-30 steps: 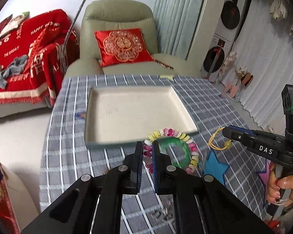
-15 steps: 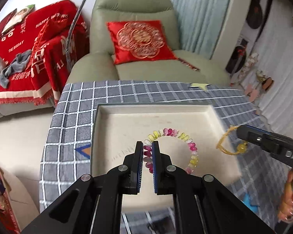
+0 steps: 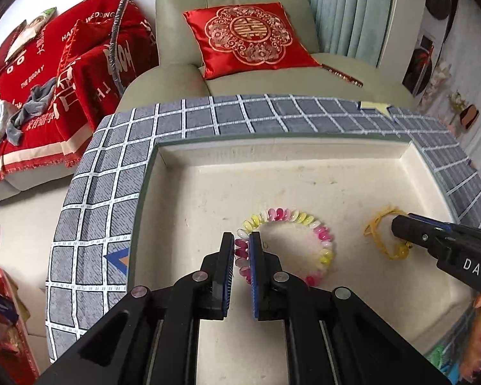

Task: Organize jewelry
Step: 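Carry both items into the white tray and open both tools to release them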

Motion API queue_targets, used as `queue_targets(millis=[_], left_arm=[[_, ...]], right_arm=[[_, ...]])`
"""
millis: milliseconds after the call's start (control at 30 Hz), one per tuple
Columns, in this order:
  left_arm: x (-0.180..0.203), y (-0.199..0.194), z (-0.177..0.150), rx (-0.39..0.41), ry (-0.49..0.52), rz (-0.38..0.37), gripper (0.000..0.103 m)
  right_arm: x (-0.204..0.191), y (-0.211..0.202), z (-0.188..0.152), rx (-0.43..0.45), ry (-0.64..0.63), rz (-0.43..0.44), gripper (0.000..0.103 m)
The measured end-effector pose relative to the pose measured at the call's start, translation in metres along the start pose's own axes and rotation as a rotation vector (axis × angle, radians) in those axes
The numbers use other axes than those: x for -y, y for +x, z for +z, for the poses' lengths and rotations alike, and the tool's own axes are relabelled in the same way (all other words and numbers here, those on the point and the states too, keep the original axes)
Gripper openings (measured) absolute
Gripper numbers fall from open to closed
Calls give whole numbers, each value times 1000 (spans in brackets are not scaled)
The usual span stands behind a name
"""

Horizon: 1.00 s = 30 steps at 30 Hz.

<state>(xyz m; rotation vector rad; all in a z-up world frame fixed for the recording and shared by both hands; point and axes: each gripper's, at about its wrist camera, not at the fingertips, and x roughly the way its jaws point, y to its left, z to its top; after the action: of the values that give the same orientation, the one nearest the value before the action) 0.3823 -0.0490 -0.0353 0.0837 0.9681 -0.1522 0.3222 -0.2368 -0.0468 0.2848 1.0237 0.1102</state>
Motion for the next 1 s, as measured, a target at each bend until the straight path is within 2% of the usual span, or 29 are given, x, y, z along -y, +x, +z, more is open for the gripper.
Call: queue_targets(millis=[100, 167, 233, 333, 500, 867, 900, 933, 967, 1000], left_arm=[[4, 3, -3, 0, 24, 29, 24], [6, 3, -4, 6, 37, 53, 24], [8, 3, -4, 4, 42, 63, 24], [8, 2, -4, 0, 42, 70, 24], [8, 1, -4, 7, 45, 65, 24], [3, -9, 2, 28, 10, 34, 24], [3, -10, 2, 29, 10, 32, 32], [4, -10, 3, 30, 12, 28, 81], [5, -9, 4, 29, 9, 42, 103], [5, -10, 4, 55, 7, 67, 103]], right_arm=[[-2, 1, -2, 7, -26, -15, 21], [-4, 2, -2, 5, -43, -26, 32], [-7, 0, -2, 9, -53, -29, 64], [-10, -1, -3, 11, -47, -30, 64], [-6, -22, -1, 51, 6, 26, 64], [6, -75, -18, 115, 31, 25, 64], [8, -78, -19, 114, 31, 29, 64], [9, -80, -20, 115, 31, 30, 64], [9, -83, -23, 116, 32, 29, 64], [10, -85, -25, 115, 33, 29, 64]])
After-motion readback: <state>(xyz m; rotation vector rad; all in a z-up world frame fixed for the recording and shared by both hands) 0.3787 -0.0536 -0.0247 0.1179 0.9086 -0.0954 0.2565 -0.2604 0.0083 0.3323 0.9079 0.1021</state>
